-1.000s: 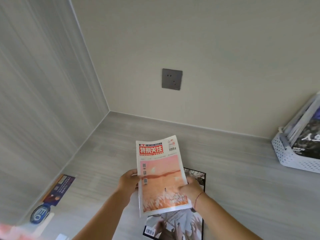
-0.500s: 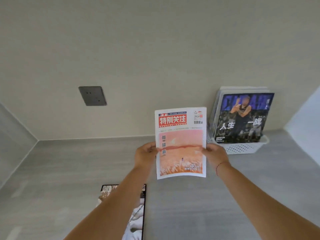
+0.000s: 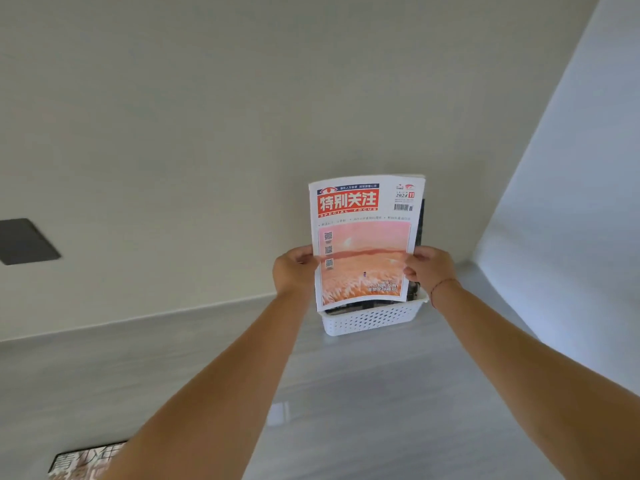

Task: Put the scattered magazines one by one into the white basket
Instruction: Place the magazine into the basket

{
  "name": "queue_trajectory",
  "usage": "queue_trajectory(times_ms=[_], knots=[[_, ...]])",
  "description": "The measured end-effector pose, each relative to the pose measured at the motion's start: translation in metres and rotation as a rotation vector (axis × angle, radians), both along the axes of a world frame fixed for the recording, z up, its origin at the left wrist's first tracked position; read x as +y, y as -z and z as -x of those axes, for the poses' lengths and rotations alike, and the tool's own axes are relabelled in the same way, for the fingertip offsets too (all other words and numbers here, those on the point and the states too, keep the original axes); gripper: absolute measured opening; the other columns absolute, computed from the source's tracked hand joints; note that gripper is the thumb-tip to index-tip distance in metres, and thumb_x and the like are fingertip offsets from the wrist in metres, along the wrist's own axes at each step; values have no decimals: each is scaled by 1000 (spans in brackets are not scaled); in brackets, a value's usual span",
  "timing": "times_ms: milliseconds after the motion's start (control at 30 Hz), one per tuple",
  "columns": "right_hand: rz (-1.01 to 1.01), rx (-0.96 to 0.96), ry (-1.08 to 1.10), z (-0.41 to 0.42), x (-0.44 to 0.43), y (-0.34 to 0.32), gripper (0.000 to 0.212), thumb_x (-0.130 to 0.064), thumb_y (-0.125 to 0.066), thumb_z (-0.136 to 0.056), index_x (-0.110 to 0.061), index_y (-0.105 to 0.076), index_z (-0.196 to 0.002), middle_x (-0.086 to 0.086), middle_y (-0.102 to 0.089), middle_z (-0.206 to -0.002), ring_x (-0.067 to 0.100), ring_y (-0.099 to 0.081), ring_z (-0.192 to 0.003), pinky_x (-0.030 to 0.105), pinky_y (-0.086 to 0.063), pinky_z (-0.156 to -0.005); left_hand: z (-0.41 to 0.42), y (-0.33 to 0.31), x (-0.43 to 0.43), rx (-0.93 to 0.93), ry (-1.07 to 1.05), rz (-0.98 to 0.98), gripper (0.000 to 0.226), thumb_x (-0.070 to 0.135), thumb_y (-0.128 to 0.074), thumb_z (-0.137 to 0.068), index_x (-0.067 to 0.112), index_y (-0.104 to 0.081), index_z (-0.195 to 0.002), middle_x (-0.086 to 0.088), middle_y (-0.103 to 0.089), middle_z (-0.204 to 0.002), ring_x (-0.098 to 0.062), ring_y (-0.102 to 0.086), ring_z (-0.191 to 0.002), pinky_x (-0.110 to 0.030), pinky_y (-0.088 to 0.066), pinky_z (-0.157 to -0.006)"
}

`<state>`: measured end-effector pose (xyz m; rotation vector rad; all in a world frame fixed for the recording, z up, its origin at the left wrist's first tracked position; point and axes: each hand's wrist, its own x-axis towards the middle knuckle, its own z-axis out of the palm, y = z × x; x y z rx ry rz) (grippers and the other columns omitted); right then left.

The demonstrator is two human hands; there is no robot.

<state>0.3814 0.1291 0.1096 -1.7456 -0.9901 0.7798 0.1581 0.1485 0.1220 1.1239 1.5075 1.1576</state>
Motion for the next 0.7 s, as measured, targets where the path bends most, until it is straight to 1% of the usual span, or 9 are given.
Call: queue_trajectory(times_ms=[67, 100, 200, 267, 367, 467, 567, 667, 700], knots=[[-5, -14, 9, -15, 9, -2, 10, -13, -65, -85, -4, -68, -83, 9, -64, -67, 17, -60, -61, 26, -57, -66, -15, -2, 5, 20, -5, -19, 27, 9, -59, -86, 31, -73, -84, 17, -67, -76, 1, -63, -64, -9, -44, -45], [-12, -12, 13, -21, 12, -1, 11, -13, -65, -85, -2, -69, -84, 9, -65, -69, 18, -61, -62, 28, -57, -70, -21, -1, 8, 30, -6, -28, 28, 9, -58, -87, 33, -71, -81, 17, -67, -76, -1, -63, -66, -11, -45, -47], [-17, 6, 9, -34, 18, 6, 11, -11, -64, -87, -1, -68, -87, 10, -66, -73, 18, -63, -65, 27, -55, -73, -37, 8, 12, 53, -35, -9, 22, 8, -60, -87, 26, -72, -90, 9, -70, -84, -14, -67, -75, -22, -53, -60], [-1, 35, -11, -39, 18, 15, 10, -10, -62, -88, -2, -68, -87, 12, -67, -77, 20, -64, -71, 28, -54, -76, -43, 17, 13, 85, -74, 16, 17, 9, -62, -86, 23, -69, -89, 6, -69, -84, -17, -66, -78, -26, -54, -65], [50, 42, -32, -43, 17, 32, 14, -8, -59, -89, 4, -66, -90, 14, -67, -80, 23, -64, -76, 30, -55, -79, -45, 34, 13, 135, -136, 41, 13, 7, -66, -83, 18, -64, -90, 5, -64, -81, -15, -60, -75, -22, -46, -59], [118, 77, -46, -42, 17, 50, 18, -7, -53, -91, 2, -64, -102, 14, -66, -84, 21, -63, -75, 24, -54, -70, -46, 52, 13, 161, -146, 83, 9, 9, -67, -82, 16, -63, -88, 3, -65, -82, -16, -60, -73, -22, -44, -56], [224, 66, -65, -40, 18, 67, 24, -10, -49, -92, -1, -64, -107, 18, -70, -92, 23, -64, -80, 32, -53, -77, -47, 67, 14, 212, -158, 128, 4, 14, -66, -83, 16, -64, -86, 1, -68, -85, -15, -60, -71, -23, -47, -56], [253, -7, -84, -38, 16, 72, 22, -13, -47, -91, -5, -68, -96, 15, -71, -92, 28, -67, -89, 41, -55, -87, -46, 77, 15, 225, -171, 164, 2, 15, -64, -84, 16, -64, -85, -1, -70, -89, -22, -64, -81, -35, -56, -72], [243, -50, -85, -38, 16, 71, 22, -12, -47, -90, -6, -68, -89, 16, -70, -89, 29, -66, -86, 43, -54, -86, -46, 77, 15, 226, -182, 163, 2, 15, -64, -85, 16, -63, -86, -2, -70, -91, -23, -64, -82, -34, -55, -71]])
